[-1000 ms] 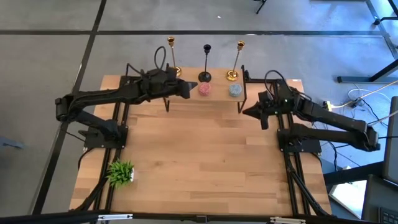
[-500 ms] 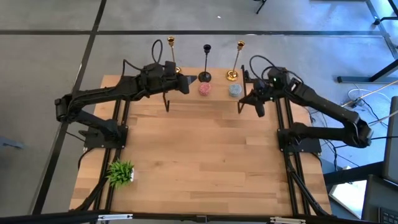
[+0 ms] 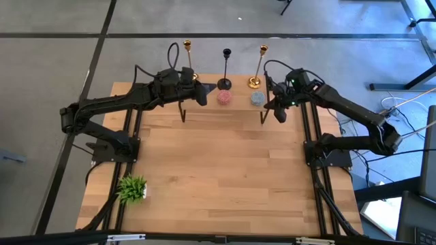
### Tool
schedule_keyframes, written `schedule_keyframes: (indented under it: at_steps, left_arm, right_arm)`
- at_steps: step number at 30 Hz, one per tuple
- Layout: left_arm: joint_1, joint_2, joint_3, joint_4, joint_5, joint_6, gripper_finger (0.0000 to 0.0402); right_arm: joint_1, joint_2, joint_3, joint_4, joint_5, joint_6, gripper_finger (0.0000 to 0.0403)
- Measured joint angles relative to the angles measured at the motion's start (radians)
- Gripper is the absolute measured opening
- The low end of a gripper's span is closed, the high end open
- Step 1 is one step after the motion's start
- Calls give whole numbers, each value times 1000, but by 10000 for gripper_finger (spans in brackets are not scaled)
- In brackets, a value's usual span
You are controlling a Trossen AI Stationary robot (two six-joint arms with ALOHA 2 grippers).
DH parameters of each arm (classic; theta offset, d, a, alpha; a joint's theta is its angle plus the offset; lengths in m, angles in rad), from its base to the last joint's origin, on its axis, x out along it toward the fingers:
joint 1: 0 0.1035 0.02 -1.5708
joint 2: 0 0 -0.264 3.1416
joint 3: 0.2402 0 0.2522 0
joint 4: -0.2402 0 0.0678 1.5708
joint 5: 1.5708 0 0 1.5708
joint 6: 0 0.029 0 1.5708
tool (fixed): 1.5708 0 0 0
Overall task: Pick & Place candle stick holders
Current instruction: Put the blue scented candle on the shelf
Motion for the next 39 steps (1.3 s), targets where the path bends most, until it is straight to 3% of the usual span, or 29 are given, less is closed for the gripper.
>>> schedule_keyframes:
  at_steps: [10, 22, 39]
  left_arm:
    - [51, 0, 1, -26, 66, 7, 2]
    - [85, 0, 1, -23, 93, 5, 1]
    - [84, 0, 1, -22, 116, -3, 2]
  right_arm:
    - [10, 19, 0, 65, 28, 14, 0]
    - [104, 50, -1, 92, 125, 18, 0]
    - [104, 50, -1, 132, 246, 40, 0]
